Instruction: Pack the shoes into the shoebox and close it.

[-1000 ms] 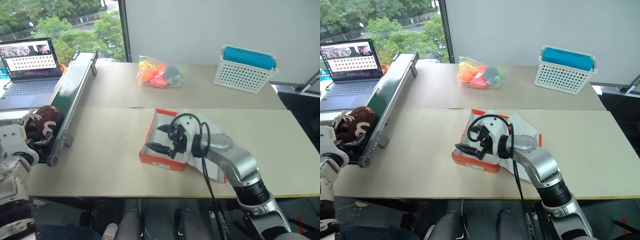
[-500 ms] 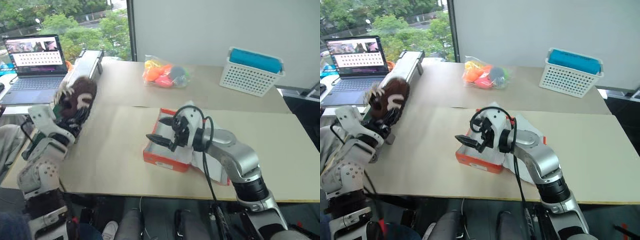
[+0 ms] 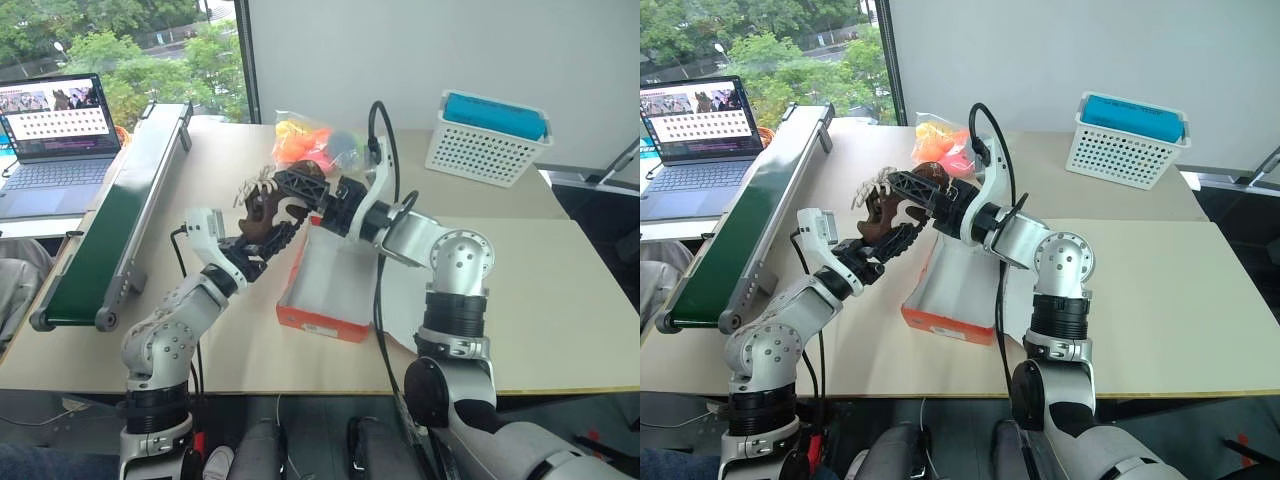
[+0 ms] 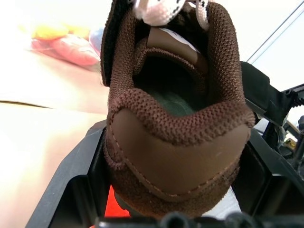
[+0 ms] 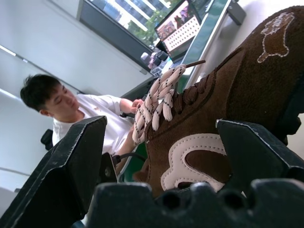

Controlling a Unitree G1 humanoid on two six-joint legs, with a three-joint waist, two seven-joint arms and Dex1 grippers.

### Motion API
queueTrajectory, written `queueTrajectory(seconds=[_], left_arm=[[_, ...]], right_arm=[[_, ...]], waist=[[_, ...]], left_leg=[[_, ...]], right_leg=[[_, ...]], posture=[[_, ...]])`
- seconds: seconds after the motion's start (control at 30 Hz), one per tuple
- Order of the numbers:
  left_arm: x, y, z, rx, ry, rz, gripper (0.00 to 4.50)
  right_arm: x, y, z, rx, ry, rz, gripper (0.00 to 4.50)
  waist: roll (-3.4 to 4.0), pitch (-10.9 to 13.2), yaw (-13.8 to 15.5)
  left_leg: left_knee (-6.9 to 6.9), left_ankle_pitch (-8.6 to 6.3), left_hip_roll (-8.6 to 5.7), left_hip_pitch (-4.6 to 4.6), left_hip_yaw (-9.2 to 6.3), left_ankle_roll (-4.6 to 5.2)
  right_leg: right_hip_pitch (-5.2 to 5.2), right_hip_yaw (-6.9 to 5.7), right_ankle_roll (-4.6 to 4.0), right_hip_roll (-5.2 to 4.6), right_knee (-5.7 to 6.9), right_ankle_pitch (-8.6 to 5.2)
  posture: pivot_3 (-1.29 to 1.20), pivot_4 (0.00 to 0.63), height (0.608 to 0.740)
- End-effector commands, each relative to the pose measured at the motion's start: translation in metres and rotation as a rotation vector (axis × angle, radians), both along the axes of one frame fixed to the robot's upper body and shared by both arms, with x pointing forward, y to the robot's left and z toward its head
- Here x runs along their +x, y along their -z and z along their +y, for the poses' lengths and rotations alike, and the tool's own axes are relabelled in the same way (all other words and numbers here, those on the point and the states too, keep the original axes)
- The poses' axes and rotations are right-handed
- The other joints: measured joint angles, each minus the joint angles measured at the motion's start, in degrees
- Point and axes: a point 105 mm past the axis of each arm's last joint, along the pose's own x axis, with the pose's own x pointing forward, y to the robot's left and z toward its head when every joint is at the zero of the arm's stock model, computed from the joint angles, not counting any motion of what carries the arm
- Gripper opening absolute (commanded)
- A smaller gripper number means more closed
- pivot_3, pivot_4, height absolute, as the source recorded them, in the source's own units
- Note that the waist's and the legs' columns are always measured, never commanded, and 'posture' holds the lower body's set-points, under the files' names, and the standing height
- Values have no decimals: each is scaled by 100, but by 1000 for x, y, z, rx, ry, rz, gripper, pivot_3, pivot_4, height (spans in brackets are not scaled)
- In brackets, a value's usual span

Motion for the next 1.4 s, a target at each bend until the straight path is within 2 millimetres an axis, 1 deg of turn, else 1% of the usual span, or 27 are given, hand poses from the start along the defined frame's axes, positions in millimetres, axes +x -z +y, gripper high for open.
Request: queueTrajectory(seconds=[0.03, 0.13, 0.23, 0.3, 0.33, 0.37, 0.53, 0.63, 0.73, 0.83, 0.93, 1.0, 1.1, 1.17, 1.2, 1.23, 1.27, 1.4], left_arm=[[-4, -30, -12, -31, 55, -133, 3134], [0, -30, -1, -47, 15, -131, 3134], [2, -22, 16, -4, -26, -113, 3134], [2, -14, 32, 33, -73, -96, 3134], [2, -13, 37, 48, -83, -94, 3134], [1, -13, 39, 51, -84, -97, 3134], [-1, -18, 37, 41, -80, -114, 3134], [-1, -21, 30, 32, -67, -126, 3134], [-1, -25, 12, 16, -17, -140, 3134], [-1, -29, 1, 4, 17, -149, 3134], [-3, -36, -22, -24, 82, -169, 3134], [-5, -35, -28, -33, 100, -166, 3134], [-6, -32, -28, -33, 95, -156, 3134], [-5, -31, -25, -29, 82, -153, 3088], [-5, -31, -23, -28, 76, -153, 3088], [-4, -31, -21, -28, 72, -153, 3088], [-4, -31, -20, -27, 68, -152, 3088], [-2, -31, -19, -23, 61, -152, 3088]], right_arm=[[5, -9, 8, 37, 38, 11, 4500], [11, -4, -7, 33, 84, 21, 4500], [20, 0, -34, 19, 152, 28, 4500], [23, -3, -53, 13, 185, 17, 4500], [23, -5, -59, 9, 196, 12, 4500], [23, -5, -61, 5, 200, 12, 4500], [23, -3, -55, -9, 192, 25, 4500], [21, 0, -44, -7, 170, 38, 4500], [14, 0, -24, 6, 112, 44, 4500], [11, 2, -12, 2, 85, 56, 4500], [11, 9, 2, -2, 60, 82, 4500], [15, 10, 2, 29, 72, 106, 4500], [18, 4, -3, 74, 86, 107, 4500], [21, 2, -9, 77, 107, 102, 3970], [21, 2, -12, 73, 118, 99, 3776], [22, 2, -14, 71, 122, 99, 3454], [22, 1, -14, 70, 124, 98, 3021], [21, 2, -14, 57, 120, 98, 1823]], waist=[[0, 0, -7], [0, 0, -5], [0, 0, -6], [0, 0, -3], [0, 0, 12], [1, 0, 15], [1, 1, -22], [1, 1, -32], [1, 1, -18], [1, 1, 0], [1, 1, 24], [1, 1, 13], [2, 1, 0], [2, 1, -22], [2, 1, -29], [2, 1, -34], [2, 1, -29], [2, 1, -18]], left_leg=[[0, 0, 0, 0, 0, 0], [0, 0, 0, 0, 0, 0], [0, 0, 0, -1, 0, 0], [0, 0, 0, -2, -1, 0], [0, 0, 0, -2, -1, 0], [0, 0, -1, -4, -2, 0], [-1, 0, 4, -3, -1, 0], [-1, 0, 7, -2, -1, 0], [-1, 0, 7, -4, -1, 0], [-1, 0, 6, -6, -2, 0], [0, 0, 3, -7, -4, 0], [0, 0, 3, -7, -4, 0], [0, 0, 4, -8, -5, 0], [-1, 0, 6, -8, -5, 0], [-1, 0, 7, -7, -5, 0], [-1, 0, 8, -7, -5, 0], [-1, 0, 8, -7, -5, 0], [-1, 0, 7, -7, -5, 0]], right_leg=[[0, 0, 0, 1, 0, 0], [0, 1, 0, 1, 0, 0], [0, 1, 0, 1, -1, 0], [0, 1, 0, 2, -2, 0], [0, 0, 0, 2, -2, 0], [0, -2, 0, 0, -4, 0], [-2, 2, 0, 5, -5, 0], [-3, 4, -1, 9, -3, 0], [-3, 3, -1, 8, -4, 0], [-3, 3, -1, 8, -5, 0], [-1, 0, 0, 7, -6, 0], [0, 2, 0, 6, -8, 0], [-2, 2, -1, 10, -8, 0], [-4, 3, -1, 12, -7, 0], [-4, 4, -1, 13, -7, 0], [-4, 5, -1, 14, -7, 0], [-4, 5, -1, 15, -7, 0], [-4, 5, -1, 13, -8, 0]], posture=[[0, 150, 740], [0, 150, 740], [0, 150, 740], [0, 150, 740], [0, 150, 740], [0, 150, 740], [0, 150, 740], [0, 150, 740], [0, 150, 740], [0, 150, 740], [0, 150, 740], [0, 150, 740], [0, 150, 740], [0, 150, 740], [0, 150, 740], [0, 150, 740], [0, 150, 740], [0, 150, 740]])
